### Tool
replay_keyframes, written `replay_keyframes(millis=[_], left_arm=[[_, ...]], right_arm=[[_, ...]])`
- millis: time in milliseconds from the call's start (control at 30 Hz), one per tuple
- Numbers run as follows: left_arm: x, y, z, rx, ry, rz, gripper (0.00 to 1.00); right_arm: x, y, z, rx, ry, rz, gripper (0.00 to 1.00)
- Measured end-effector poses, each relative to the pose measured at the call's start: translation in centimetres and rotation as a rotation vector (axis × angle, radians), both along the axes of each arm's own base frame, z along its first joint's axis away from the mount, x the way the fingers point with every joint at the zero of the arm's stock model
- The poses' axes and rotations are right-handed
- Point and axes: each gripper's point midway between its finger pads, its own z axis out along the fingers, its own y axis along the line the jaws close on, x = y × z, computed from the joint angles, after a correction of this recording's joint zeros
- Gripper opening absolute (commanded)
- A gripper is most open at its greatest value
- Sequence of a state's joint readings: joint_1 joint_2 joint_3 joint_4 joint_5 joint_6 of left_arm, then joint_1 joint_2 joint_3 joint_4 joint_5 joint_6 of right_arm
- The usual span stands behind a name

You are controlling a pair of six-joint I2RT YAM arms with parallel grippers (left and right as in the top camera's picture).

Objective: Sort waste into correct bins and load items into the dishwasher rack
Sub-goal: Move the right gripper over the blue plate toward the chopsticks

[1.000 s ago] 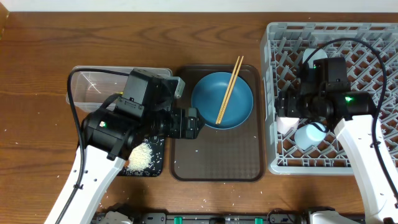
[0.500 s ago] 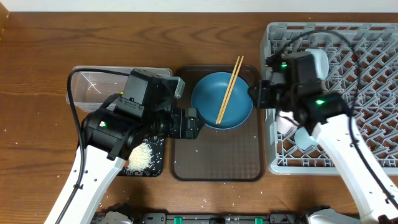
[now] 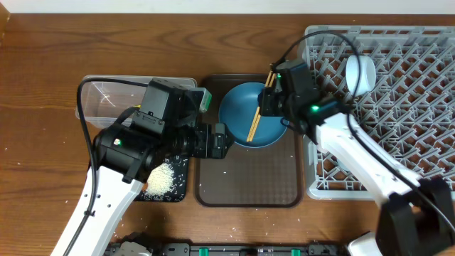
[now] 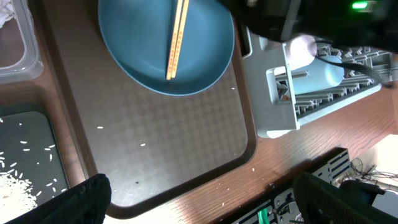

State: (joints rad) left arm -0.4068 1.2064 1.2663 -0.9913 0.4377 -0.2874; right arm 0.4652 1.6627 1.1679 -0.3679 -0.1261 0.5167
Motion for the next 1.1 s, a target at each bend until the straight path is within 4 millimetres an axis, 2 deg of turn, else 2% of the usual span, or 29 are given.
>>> replay_keyframes(millis=[233, 467, 733, 1000, 1100], left_arm=[[0.0, 0.0, 0.0, 0.0, 0.0, 0.0, 0.96], [0.0, 0.0, 0.0, 0.0, 0.0, 0.0, 0.96], [0.0, 0.0, 0.0, 0.0, 0.0, 0.0, 0.96], [0.0, 0.0, 0.0, 0.0, 0.0, 0.0, 0.96], [0.0, 0.0, 0.0, 0.0, 0.0, 0.0, 0.96]], right_arm=[[1.5, 0.7, -4.6, -0.011, 0.048, -0.03, 0.15], [1.4, 0.6, -8.2, -0.041, 0.115, -0.041, 0.12], [0.4, -0.2, -9.3, -0.09, 0.165, -0.058, 0.11], [0.4, -0.5, -9.3, -0.101, 0.163, -0.068, 0.14], [0.5, -0.5, -9.3, -0.1, 0.161, -0.072, 0.2]])
